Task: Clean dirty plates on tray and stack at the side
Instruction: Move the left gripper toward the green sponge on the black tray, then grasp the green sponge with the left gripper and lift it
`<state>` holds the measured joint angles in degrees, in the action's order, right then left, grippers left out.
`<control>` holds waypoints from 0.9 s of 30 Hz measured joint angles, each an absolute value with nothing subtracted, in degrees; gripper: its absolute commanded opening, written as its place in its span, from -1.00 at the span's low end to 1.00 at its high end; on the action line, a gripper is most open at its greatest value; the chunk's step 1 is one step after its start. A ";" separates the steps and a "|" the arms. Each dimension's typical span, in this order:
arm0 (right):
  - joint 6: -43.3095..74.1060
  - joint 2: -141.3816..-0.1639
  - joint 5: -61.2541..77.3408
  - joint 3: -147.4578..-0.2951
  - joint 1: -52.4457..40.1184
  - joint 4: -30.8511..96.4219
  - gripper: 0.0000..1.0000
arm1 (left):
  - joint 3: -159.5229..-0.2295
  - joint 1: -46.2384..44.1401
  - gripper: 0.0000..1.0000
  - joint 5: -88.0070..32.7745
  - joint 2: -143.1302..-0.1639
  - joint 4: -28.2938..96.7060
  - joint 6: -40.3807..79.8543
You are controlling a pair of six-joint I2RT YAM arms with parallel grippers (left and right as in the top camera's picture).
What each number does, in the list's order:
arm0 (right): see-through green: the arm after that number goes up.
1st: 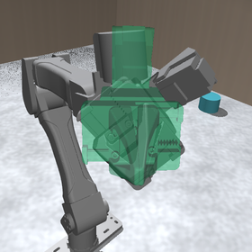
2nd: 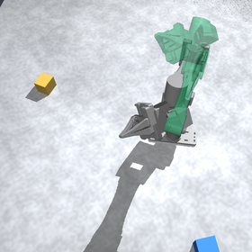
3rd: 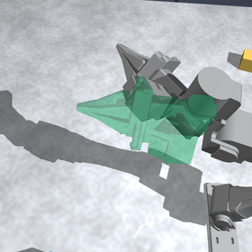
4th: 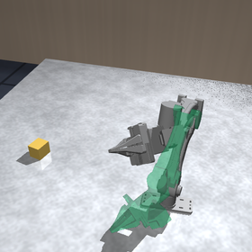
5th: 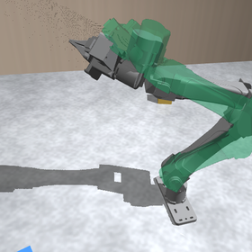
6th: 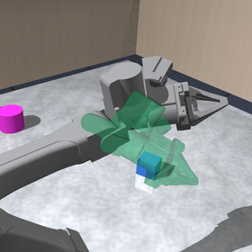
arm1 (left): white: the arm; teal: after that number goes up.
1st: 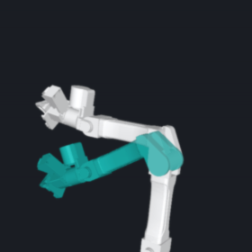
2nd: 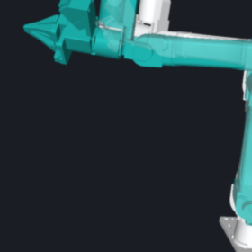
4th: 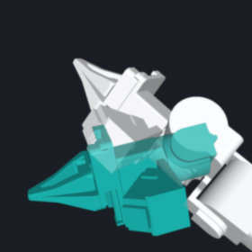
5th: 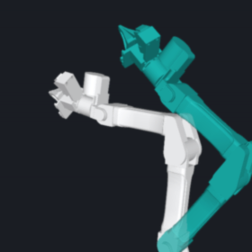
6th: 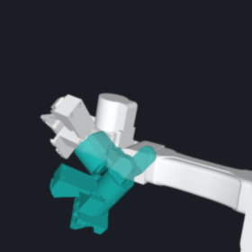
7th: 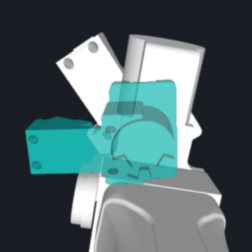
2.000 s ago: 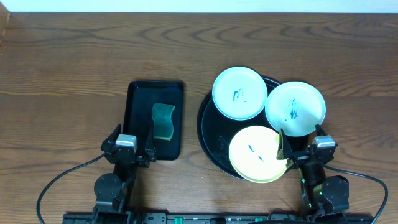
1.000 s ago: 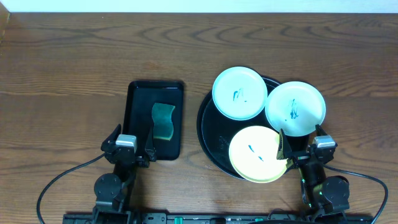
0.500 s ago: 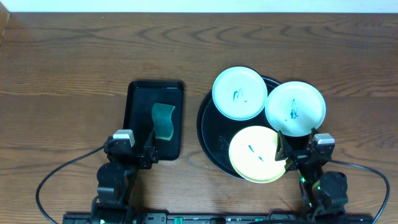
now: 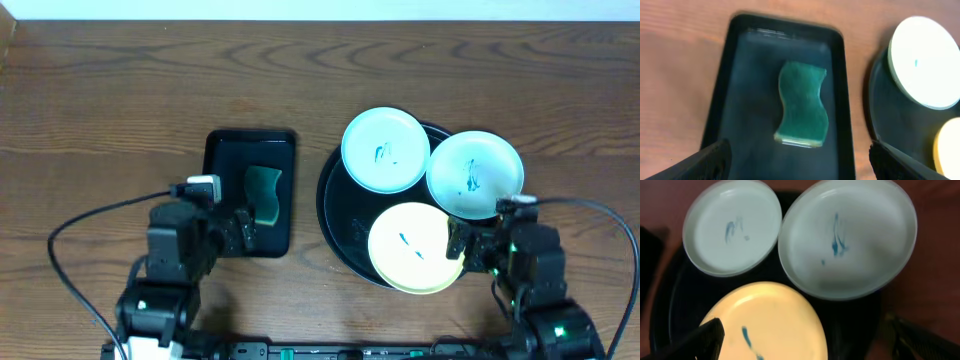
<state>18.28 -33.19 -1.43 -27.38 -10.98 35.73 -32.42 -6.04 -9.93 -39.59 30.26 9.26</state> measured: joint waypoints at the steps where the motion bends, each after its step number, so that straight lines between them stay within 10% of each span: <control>1: 18.44 -34.87 -1.19 -28.73 -10.98 36.93 0.98 | -33.56 -6.04 0.77 -10.39 -40.84 31.27 9.23; 14: 13.61 -49.50 2.92 -42.96 -10.98 46.87 0.98 | -48.05 -6.04 0.78 -17.19 -55.90 48.01 9.26; 27: 13.10 -49.52 4.95 -43.03 -10.98 46.15 0.99 | -48.60 -6.09 0.58 -11.53 -60.80 29.50 8.67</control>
